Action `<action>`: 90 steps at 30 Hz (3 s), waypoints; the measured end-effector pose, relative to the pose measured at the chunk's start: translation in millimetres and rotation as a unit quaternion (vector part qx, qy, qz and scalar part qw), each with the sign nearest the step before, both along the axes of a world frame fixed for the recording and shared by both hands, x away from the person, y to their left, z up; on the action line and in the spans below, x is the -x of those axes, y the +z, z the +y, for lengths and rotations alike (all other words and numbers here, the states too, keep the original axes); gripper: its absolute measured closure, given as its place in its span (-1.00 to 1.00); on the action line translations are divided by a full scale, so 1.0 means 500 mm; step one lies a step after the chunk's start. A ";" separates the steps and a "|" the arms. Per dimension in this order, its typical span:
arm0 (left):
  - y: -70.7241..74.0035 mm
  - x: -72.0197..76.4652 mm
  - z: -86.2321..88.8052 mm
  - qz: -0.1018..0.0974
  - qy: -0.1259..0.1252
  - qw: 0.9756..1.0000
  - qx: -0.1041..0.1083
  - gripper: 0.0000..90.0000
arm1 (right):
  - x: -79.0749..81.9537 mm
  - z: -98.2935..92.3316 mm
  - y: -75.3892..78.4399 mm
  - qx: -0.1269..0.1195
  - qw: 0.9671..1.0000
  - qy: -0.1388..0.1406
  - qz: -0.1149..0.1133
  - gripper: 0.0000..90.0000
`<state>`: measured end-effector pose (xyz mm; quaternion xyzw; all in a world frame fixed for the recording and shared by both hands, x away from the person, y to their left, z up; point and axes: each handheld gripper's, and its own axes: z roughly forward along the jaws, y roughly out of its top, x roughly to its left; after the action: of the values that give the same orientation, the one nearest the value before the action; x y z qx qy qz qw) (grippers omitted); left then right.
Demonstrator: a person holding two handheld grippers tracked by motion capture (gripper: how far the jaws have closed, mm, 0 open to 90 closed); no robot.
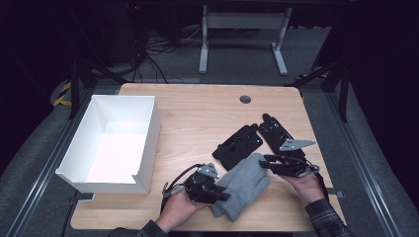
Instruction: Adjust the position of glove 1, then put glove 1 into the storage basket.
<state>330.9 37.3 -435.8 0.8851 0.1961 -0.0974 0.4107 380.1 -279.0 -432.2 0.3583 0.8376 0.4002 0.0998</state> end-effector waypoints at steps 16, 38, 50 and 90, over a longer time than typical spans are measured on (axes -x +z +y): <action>0.066 -0.005 0.058 0.014 -0.014 0.999 0.051 0.72 | 0.029 0.015 0.072 -0.010 1.000 0.014 -0.016 0.96; 0.051 -0.063 0.093 -0.023 0.038 0.999 0.022 0.75 | 0.038 0.006 0.014 0.051 0.998 -0.018 0.021 1.00; 0.013 -0.050 0.046 -0.004 0.001 1.000 -0.023 0.93 | 0.025 0.060 -0.024 0.089 0.995 0.018 0.051 1.00; -0.023 -0.081 -0.064 -0.037 0.065 0.995 -0.060 -0.84 | 0.044 0.022 -0.045 0.071 0.997 -0.009 -0.008 -0.48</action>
<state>371.4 5.5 -447.5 0.8964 0.2437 -0.0255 0.3695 358.3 -268.2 -454.6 0.3549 0.8597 0.3416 0.1353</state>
